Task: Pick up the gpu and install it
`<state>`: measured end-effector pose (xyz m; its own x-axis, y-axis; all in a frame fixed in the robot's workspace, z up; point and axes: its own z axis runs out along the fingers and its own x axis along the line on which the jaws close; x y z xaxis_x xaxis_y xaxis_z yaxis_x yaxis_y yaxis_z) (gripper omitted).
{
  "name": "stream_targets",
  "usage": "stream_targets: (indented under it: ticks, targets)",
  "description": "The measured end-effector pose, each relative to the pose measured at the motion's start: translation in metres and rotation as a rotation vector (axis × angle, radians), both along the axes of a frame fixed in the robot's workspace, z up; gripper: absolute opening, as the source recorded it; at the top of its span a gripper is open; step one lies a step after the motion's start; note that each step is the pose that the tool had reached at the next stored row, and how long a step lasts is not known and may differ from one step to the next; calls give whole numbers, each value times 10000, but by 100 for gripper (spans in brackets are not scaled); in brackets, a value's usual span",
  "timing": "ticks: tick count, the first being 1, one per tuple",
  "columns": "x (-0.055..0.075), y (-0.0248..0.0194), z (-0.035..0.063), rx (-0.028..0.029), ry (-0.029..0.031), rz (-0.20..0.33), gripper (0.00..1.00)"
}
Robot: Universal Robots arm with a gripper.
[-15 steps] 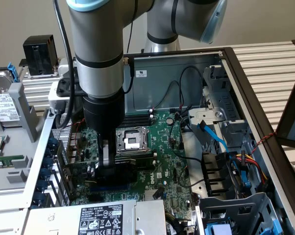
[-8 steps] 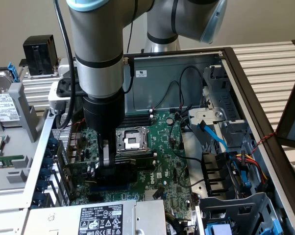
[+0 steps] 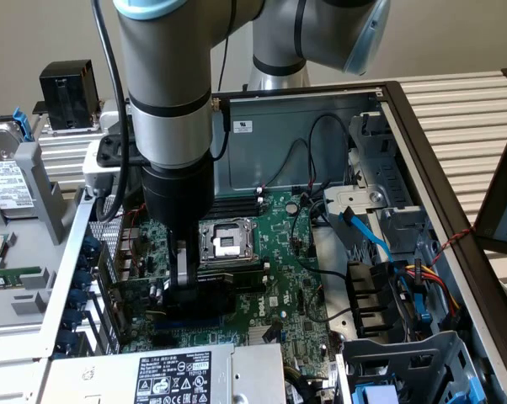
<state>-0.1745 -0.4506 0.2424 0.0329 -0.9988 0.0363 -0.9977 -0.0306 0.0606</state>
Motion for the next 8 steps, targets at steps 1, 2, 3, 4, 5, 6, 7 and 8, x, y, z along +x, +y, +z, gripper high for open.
stream_targets:
  ticks: [1,2,3,4,5,6,7,8]
  targets:
    - [0,0,0,0,0,0,27]
    - [0,0,0,0,0,0,27]
    - [0,0,0,-1,0,0,27]
    - [0,1,-1,0,0,0,27]
    - [0,1,-1,0,0,0,27]
    - [0,2,-1,0,-1,0,27]
    - [0,2,-1,1,-2,0,27]
    - [0,2,-1,1,-2,0,27]
